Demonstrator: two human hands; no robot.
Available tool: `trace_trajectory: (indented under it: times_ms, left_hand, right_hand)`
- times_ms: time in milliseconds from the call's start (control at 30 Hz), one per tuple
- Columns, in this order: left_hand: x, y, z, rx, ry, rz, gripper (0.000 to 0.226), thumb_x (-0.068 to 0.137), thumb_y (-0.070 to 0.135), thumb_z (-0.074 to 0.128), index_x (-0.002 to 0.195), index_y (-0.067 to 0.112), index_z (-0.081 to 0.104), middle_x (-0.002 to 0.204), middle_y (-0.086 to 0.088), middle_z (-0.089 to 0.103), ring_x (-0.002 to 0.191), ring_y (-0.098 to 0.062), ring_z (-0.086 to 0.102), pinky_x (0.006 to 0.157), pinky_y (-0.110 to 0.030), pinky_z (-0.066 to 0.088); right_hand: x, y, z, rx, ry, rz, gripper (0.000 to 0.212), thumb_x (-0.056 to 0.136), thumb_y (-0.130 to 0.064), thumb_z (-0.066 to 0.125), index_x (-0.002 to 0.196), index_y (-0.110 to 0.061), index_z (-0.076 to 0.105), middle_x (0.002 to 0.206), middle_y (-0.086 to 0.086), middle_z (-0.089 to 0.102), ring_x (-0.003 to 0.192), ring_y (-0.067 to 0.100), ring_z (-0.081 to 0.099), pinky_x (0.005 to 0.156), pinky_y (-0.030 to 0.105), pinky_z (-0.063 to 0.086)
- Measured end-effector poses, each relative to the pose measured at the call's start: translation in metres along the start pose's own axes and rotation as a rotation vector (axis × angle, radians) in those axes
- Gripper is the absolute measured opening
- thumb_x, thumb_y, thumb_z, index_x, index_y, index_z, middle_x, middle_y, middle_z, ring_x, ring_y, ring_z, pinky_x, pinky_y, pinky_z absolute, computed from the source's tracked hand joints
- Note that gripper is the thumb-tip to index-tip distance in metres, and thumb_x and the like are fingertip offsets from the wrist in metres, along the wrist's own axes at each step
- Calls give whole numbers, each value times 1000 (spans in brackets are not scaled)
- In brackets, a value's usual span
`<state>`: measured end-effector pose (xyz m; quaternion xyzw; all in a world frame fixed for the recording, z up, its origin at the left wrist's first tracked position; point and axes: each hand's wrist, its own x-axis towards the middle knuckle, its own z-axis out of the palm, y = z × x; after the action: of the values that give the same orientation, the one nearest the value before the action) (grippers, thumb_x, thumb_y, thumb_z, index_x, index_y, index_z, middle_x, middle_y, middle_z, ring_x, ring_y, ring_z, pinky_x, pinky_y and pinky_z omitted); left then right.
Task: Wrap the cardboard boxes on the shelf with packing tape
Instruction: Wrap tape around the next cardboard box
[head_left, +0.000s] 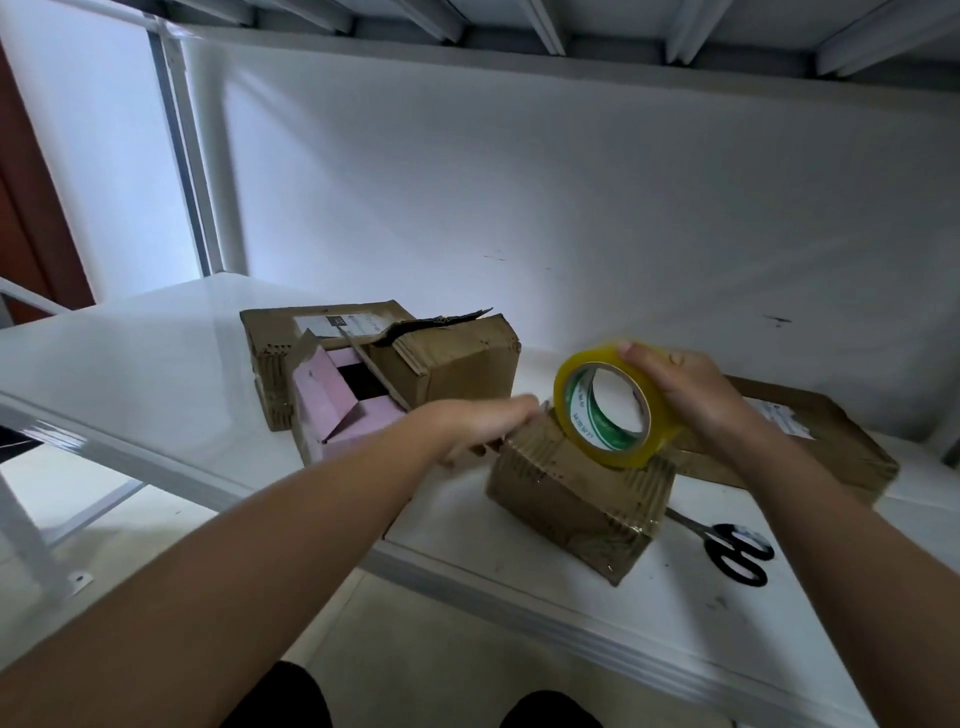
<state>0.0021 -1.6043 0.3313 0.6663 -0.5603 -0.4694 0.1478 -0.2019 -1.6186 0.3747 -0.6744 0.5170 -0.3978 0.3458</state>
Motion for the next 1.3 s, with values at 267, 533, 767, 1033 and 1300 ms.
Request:
trace_trajectory:
  times_ms: [267,533,767,1033,1300]
  left_hand:
    - [39,10,0,-256,138,-37,59,96,63,26,85,14,57,76,-2,51,66,-16,48,63,-29,41]
    - [65,11,19,-27,127,93,42,105,28,31,131,5,54,134,-18,53,118,-33,52,104,-44,41]
    - [63,12,20,226,205,79,47,107,31,19,141,8,42,143,-21,42,126,-33,44,103,-37,33]
    - [60,13,19,307,294,27,84,94,67,17,131,1,52,139,-20,47,123,-35,46,104,-41,34]
    - [53,20,25,706,447,29,52,102,51,17,137,25,47,119,-12,55,106,-29,54,76,-35,36]
  right_hand:
    - [3,1,19,53,-46,-15,63,48,-78,59,66,-17,63,53,-2,64,51,15,60,62,31,49]
    - [-2,21,31,281,-61,4,48,64,-64,57,67,-17,63,52,-2,64,48,10,61,58,24,52]
    - [15,-5,5,-119,-256,76,70,65,-79,49,85,-14,68,73,5,70,70,23,67,77,36,53]
    - [14,-20,-65,-619,-540,337,69,55,-76,56,87,-18,75,81,1,75,72,19,73,66,32,54]
    - [-4,22,-67,-496,-561,488,40,80,-60,57,81,-22,68,65,-2,70,60,13,65,53,24,50]
